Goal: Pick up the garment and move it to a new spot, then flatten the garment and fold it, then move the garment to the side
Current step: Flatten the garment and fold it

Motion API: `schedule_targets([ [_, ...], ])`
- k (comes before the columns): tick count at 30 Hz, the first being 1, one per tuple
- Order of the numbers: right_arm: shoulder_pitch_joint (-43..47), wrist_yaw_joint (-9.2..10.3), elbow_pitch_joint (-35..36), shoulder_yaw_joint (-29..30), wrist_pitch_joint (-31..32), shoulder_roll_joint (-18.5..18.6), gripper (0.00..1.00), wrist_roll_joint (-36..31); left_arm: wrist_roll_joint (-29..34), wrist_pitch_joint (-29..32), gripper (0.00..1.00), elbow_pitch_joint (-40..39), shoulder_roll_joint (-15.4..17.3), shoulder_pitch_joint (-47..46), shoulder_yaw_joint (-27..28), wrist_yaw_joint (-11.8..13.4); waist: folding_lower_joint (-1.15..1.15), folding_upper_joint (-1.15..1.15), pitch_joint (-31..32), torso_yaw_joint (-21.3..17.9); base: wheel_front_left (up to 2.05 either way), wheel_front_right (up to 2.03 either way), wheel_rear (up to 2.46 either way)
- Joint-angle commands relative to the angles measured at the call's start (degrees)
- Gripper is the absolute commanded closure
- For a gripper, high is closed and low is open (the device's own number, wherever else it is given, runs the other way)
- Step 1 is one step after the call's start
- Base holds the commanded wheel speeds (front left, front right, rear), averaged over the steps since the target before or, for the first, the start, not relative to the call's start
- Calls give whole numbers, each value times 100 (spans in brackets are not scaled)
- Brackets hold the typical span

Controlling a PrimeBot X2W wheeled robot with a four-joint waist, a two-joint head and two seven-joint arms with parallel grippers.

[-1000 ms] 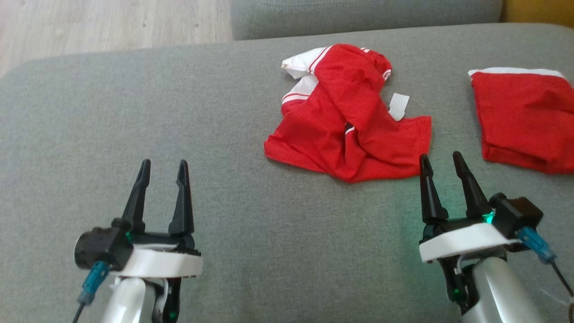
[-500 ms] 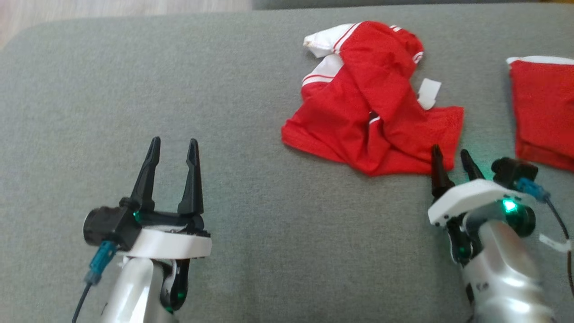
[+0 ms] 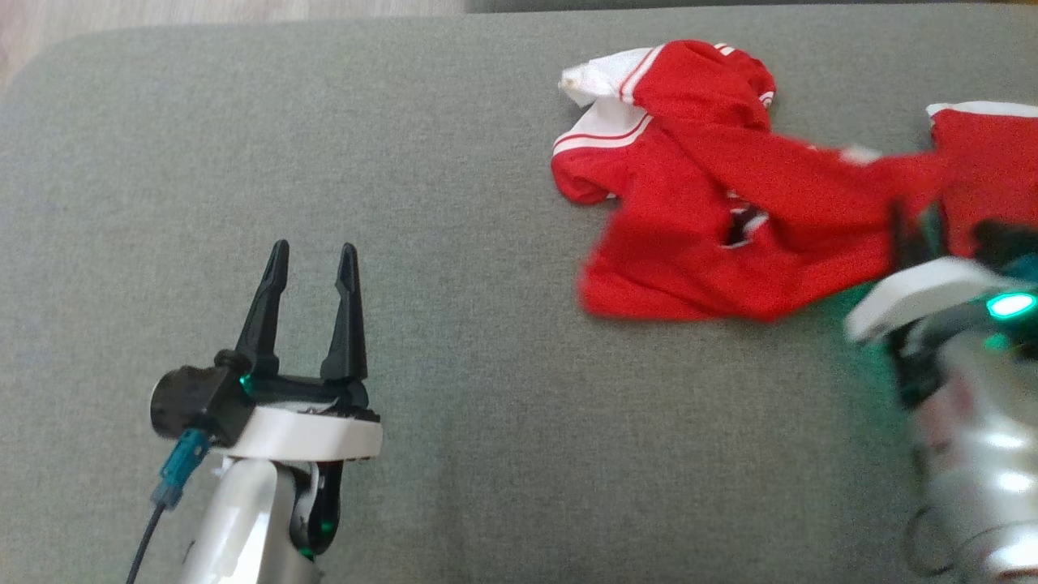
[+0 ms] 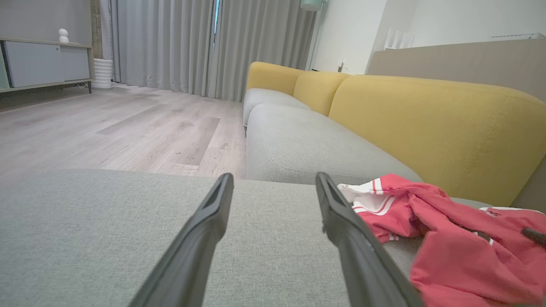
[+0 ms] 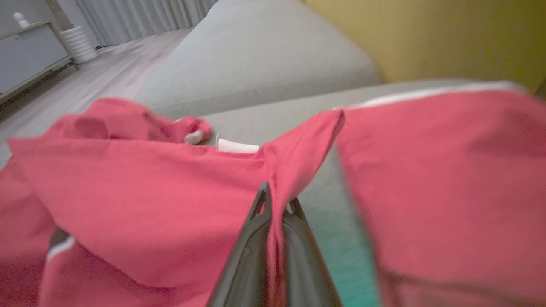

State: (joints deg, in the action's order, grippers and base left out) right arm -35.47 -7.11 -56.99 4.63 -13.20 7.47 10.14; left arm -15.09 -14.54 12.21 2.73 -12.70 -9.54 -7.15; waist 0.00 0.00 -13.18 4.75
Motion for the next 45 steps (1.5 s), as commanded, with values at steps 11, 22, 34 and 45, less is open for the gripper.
schedule_targets([
  [11, -1022, -37, 311, 356, 65, 712, 0, -942, -177, -46, 0, -200, 16, -94, 119, -32, 0, 0, 215, -53, 0, 0, 0],
  [22, 41, -37, 1963, -148, -176, -303, 0, -882, -147, -46, 0, -269, 15, 19, 283, -29, 0, 0, 359, -248, 0, 0, 0],
  [34, 2061, -37, 3537, -1526, -179, -457, 0, 230, -98, -46, 0, -348, 15, 123, 350, -28, 0, 0, 503, -622, 0, 0, 0],
  [45, 2120, -37, 3555, -1656, -179, -458, 0, -24, -104, -46, 0, -380, 15, 147, 312, -30, 0, 0, 539, -664, 0, 0, 0],
])
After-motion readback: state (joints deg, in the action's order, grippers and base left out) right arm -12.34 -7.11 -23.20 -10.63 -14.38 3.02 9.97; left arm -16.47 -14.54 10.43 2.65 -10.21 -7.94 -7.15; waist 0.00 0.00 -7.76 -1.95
